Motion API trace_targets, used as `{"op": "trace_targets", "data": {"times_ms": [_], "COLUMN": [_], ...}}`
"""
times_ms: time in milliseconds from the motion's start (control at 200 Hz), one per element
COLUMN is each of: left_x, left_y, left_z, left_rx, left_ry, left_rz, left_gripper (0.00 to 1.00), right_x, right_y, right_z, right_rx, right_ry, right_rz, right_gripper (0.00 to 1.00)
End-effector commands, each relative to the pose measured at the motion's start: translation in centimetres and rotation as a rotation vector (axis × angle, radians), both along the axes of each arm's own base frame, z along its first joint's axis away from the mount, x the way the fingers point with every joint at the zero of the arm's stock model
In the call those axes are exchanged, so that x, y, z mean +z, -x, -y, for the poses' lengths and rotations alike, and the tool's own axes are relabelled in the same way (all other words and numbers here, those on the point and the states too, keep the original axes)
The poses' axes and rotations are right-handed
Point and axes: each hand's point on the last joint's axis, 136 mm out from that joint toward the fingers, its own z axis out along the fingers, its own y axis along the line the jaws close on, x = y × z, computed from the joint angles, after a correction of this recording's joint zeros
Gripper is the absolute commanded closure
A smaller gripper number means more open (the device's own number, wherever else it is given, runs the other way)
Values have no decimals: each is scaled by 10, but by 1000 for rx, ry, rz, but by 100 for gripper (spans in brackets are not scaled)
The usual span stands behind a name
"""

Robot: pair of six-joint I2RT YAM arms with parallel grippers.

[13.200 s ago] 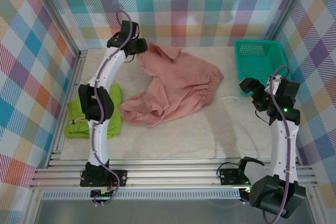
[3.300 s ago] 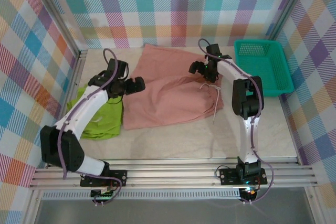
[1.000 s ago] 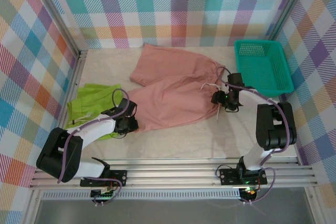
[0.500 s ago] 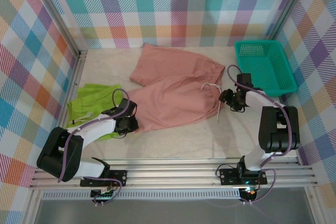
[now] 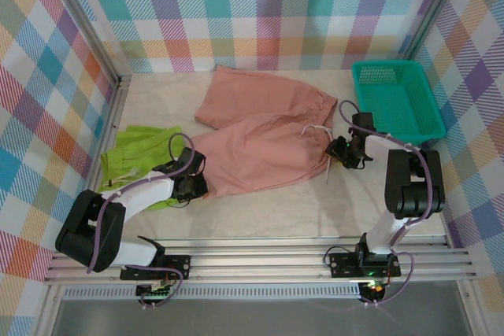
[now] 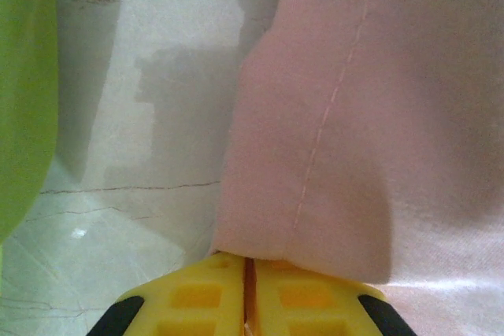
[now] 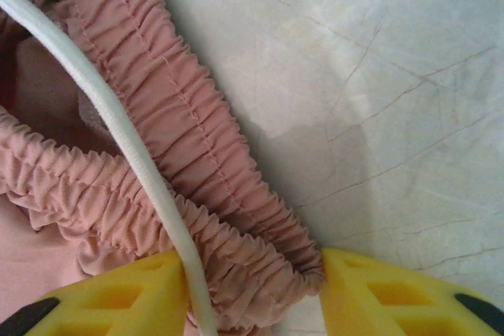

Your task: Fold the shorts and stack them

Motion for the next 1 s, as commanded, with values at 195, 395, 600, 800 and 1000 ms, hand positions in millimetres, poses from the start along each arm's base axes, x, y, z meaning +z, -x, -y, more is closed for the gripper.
{"op": "trace_targets", "data": {"times_ms": [195, 395, 600, 800, 1000], "left_x": [0, 36, 102, 151, 195], "left_y": [3, -1, 4, 14, 16], "left_z": [-2, 0, -14, -29, -35], "left_rx": [-11, 3, 33, 48, 46], "left_ry": [-14, 31, 42, 30, 31], "left_rz": [9, 98, 240, 303, 358], "left_gripper": [94, 100, 100, 100, 100], "right_x": [-11, 17, 67, 120, 158], "right_y": [-7, -8, 5, 32, 67], "right_z": [-10, -15, -24, -26, -26], "right_rx": [6, 16, 48, 73, 97], "right_ry": [-28, -40, -36, -27, -24], "right_rz": [-24, 26, 104, 184, 225], "right_gripper": [84, 98, 100, 100, 100]}}
